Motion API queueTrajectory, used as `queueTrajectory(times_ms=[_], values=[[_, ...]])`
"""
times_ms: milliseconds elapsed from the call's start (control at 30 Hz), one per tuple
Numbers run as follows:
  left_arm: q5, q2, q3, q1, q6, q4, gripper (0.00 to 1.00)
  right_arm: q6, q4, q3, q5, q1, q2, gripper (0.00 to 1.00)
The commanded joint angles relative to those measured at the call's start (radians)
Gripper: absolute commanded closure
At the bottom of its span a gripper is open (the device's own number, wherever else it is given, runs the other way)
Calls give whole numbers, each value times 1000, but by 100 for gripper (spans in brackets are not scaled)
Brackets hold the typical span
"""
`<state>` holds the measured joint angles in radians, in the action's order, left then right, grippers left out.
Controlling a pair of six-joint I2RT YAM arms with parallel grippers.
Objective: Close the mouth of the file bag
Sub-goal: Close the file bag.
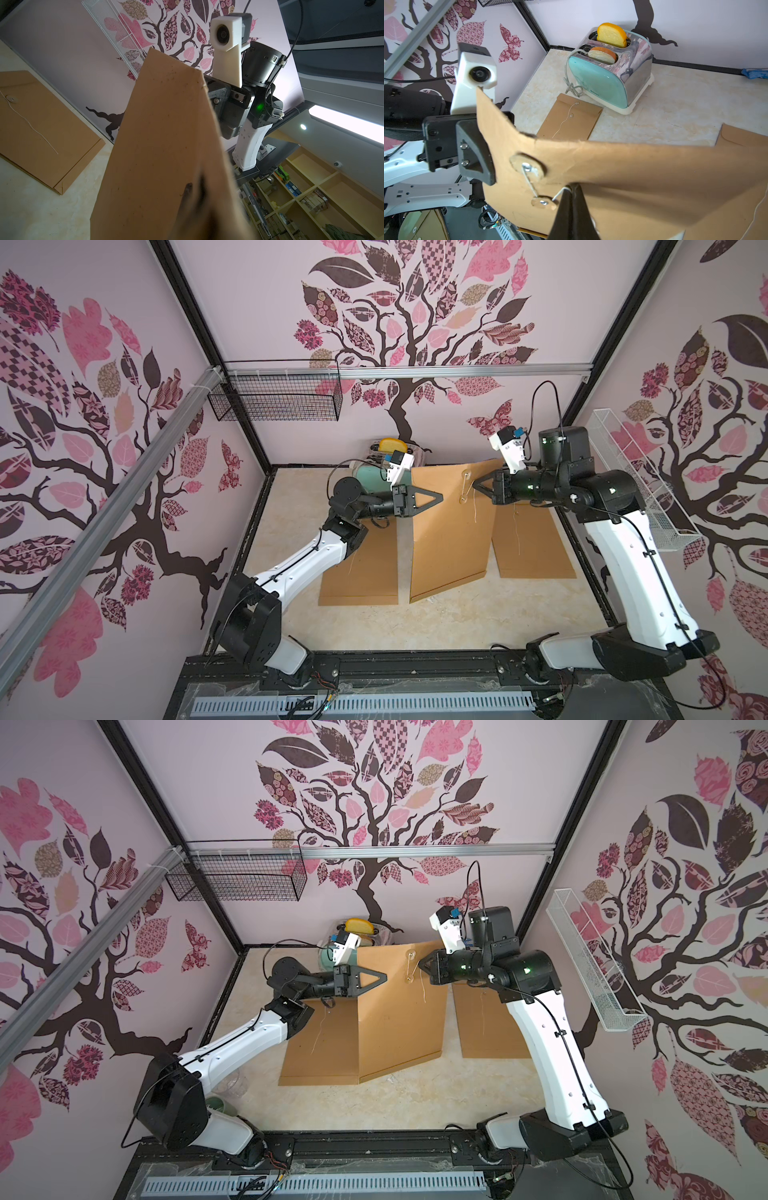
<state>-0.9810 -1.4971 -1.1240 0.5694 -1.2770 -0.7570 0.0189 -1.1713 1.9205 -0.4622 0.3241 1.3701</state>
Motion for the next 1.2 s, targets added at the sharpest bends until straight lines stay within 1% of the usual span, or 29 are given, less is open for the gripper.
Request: queueTrajectory(times_ms=[0,100,400,733,833,967,1167], values=[[-6,6,-29,2,33,15,100,7,-16,34,-47,0,-2,100],[-6,2,-38,3,38,20,100,33,-3,11,-105,5,-5,100],[-4,-9,-46,9,42,32,100,80,35,3,-178,40,-8,100],[-5,-11,-51,20,43,29,100,92,50,-7,-143,130,20,100],[1,-9,-54,20,40,34,100,103,70,-54,-146,138,1,100],[8,-8,-58,20,29,25,100,127,124,-161,-152,138,-40,100],[14,-23,-50,20,-54,-76,100,152,207,-314,-144,138,-96,100]])
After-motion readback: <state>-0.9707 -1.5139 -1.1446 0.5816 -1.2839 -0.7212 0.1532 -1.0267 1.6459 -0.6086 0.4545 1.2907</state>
